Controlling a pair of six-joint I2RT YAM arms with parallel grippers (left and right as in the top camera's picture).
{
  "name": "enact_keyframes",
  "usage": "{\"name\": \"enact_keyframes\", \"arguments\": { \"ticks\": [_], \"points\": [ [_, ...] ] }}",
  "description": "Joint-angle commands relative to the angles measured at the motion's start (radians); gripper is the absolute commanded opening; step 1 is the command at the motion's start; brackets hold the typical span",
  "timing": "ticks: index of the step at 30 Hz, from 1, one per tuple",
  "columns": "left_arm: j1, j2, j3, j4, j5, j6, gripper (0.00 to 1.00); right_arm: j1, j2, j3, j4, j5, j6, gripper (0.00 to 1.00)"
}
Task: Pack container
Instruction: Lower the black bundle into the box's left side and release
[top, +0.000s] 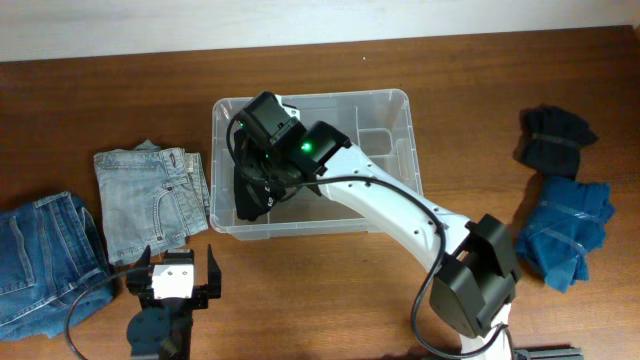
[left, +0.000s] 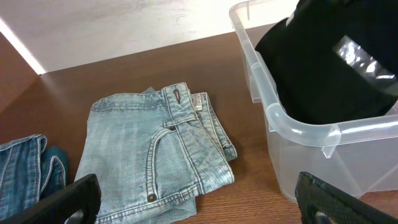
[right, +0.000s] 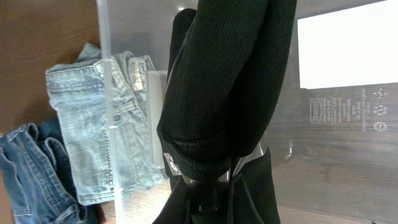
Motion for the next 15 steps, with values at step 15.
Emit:
{"name": "enact_keyframes", "arguments": {
  "ticks": [15],
  "points": [
    [0.005, -0.004, -0.005, 0.002, 0.01, 0.016, 0.99, 0.01, 0.051, 0.012, 0.025, -0.03, 0.008, 0.04]
  ]
}}
